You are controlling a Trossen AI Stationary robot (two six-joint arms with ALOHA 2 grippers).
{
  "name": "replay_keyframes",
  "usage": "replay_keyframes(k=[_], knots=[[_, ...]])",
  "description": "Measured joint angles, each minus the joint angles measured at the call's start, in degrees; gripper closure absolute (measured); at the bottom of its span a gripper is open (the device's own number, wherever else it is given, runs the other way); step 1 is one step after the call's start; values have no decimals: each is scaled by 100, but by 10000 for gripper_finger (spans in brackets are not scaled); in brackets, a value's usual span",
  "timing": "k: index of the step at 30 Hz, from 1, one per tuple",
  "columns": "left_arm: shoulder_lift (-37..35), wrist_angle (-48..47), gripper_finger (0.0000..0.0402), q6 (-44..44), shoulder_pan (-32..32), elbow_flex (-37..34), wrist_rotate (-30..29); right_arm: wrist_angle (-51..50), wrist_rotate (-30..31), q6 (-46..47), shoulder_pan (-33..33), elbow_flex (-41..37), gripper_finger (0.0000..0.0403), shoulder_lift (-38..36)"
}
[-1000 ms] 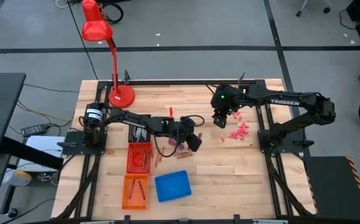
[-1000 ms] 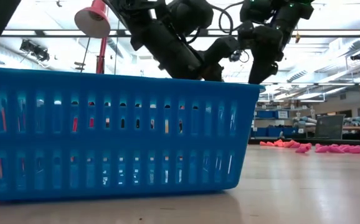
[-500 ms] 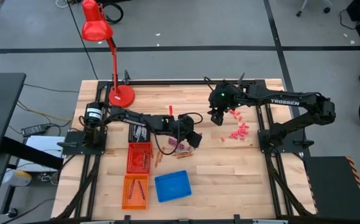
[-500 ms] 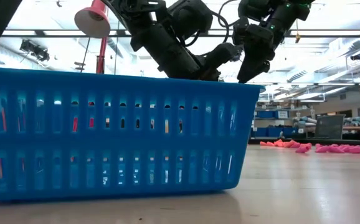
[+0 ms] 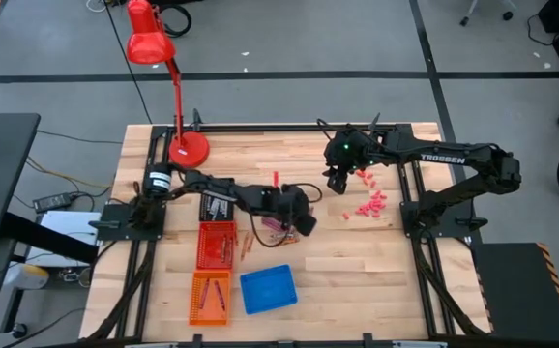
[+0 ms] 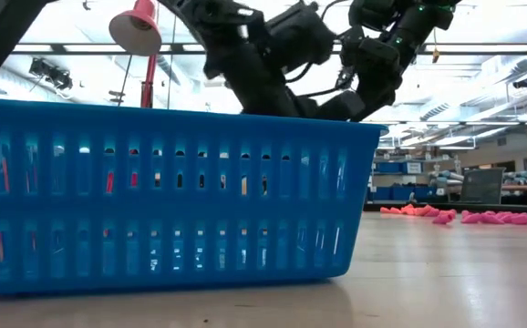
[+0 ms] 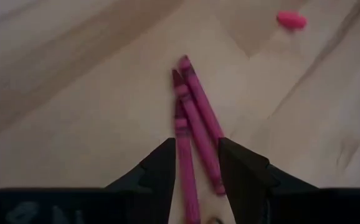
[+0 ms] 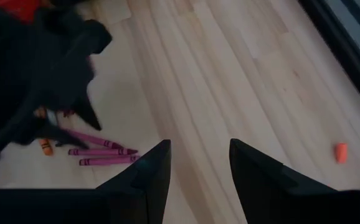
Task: Sort crayons
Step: Put the red crayon into the orange bin
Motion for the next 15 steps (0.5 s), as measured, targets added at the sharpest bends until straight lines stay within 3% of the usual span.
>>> replay_keyframes(k=[6,15], knots=[[400,-1012,269,275,-211,831,-716,-28,-7,-1,-42,0,236,0],[417,-1208,269,501,-225,816,-643,70,-61,3,-42,2,236,-2]])
